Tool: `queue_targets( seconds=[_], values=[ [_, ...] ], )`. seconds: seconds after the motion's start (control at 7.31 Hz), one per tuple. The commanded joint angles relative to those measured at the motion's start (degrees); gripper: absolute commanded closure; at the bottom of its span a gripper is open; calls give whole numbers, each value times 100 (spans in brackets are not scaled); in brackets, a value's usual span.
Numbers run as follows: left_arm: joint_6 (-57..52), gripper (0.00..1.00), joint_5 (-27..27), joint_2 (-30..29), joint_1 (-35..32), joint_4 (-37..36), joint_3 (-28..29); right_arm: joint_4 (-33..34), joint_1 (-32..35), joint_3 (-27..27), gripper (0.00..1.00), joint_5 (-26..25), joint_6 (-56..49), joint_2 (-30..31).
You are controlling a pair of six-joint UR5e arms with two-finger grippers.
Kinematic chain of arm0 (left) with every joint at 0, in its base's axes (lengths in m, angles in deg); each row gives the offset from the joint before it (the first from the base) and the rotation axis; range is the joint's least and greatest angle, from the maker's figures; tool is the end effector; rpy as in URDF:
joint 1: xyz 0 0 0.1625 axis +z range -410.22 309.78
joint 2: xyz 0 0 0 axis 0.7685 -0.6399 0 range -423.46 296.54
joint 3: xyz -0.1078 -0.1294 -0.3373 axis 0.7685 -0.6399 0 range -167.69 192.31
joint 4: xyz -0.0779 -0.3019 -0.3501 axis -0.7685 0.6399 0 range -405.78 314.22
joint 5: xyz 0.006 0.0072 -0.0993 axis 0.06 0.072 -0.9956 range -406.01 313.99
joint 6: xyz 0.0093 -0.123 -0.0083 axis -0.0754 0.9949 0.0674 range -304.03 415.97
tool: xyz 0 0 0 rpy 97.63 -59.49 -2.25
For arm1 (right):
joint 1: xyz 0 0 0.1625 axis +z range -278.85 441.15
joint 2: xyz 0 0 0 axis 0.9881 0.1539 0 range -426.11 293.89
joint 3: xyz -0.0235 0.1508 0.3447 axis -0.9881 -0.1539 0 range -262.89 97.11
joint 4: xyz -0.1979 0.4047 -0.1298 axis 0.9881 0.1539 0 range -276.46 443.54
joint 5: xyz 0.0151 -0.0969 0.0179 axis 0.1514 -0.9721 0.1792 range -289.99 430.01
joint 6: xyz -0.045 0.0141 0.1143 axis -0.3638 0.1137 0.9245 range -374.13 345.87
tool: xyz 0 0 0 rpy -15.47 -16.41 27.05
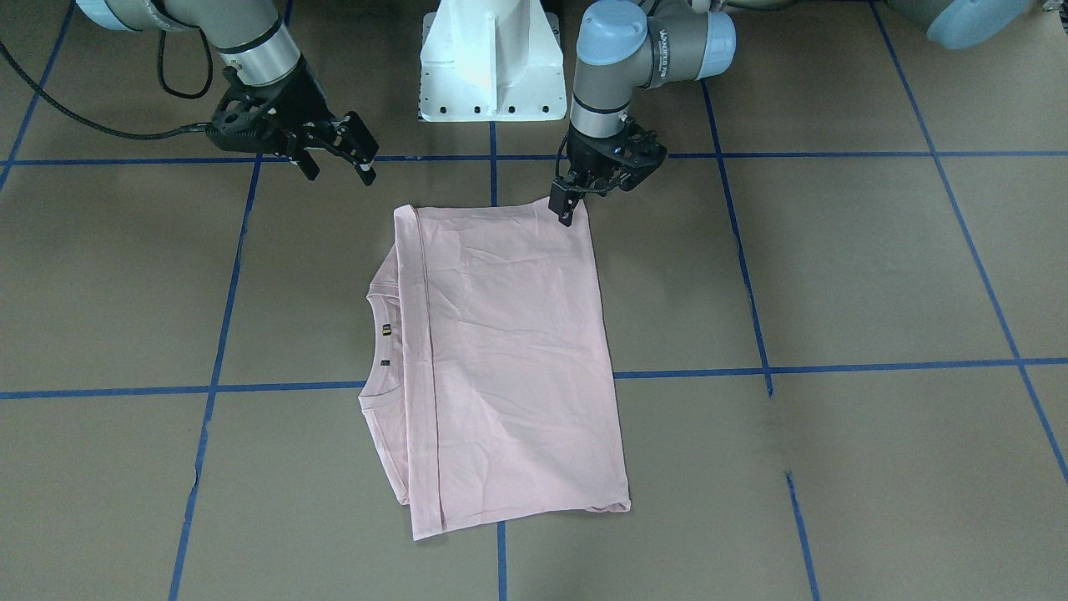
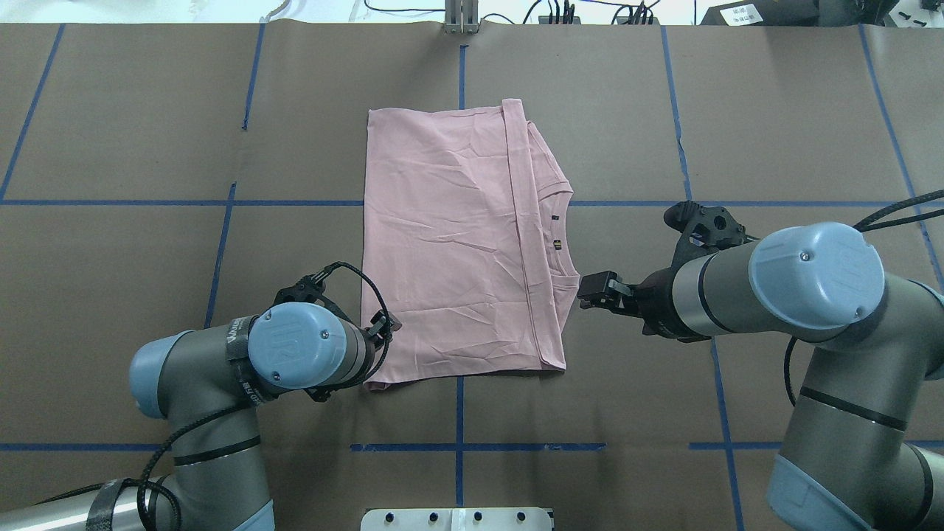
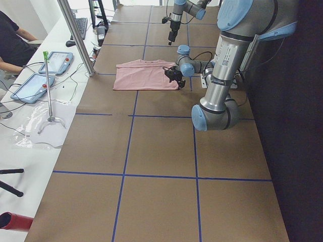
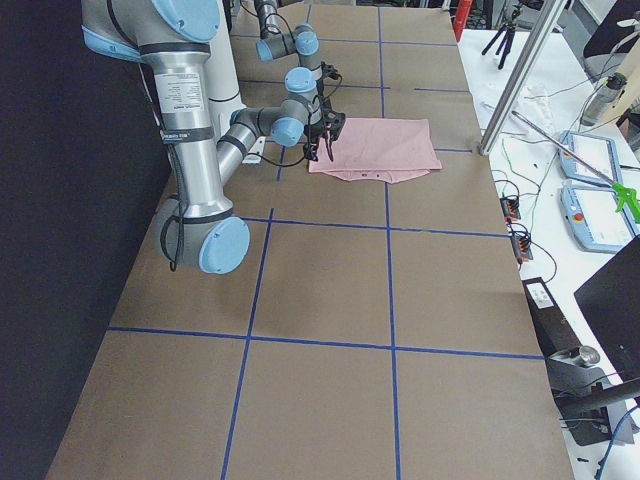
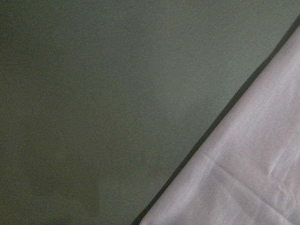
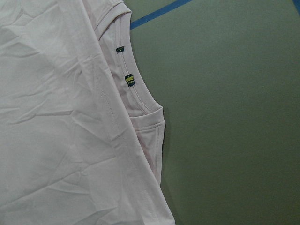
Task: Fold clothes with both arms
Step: 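Move the left gripper down to the shirt's corner nearest the robot, then move the right gripper to the shirt's other near corner beside the collar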
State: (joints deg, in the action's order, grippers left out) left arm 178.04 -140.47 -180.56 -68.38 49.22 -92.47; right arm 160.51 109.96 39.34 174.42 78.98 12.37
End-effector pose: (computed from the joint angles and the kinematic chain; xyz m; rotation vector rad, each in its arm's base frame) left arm 0.5929 -0.3247 0.2097 -0.1769 0.8258 -0.7940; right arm -0.4366 -0.3571 0.2033 -0.0057 -1.0185 0.3839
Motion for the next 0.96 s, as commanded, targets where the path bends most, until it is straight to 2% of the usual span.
queue_targets(
  seconds=[0.0,0.14,0.41,0.55,0.68,0.82],
  values=[
    [89,6,16,11,172,-34,10,-7,10,-7,0,0,-12,0],
    [98,7,16,3,190,-34,10,2,19,-15,0,0,-12,0],
    [116,20,16,-6,190,-34,10,-7,36,-16,0,0,-12,0],
    [125,32,16,-6,190,-34,19,2,45,-16,0,0,-12,0],
    [151,52,16,2,190,-34,27,-7,45,-16,0,0,-12,0],
    [168,76,16,2,190,-34,28,-7,54,-16,0,0,-12,0]
  ],
)
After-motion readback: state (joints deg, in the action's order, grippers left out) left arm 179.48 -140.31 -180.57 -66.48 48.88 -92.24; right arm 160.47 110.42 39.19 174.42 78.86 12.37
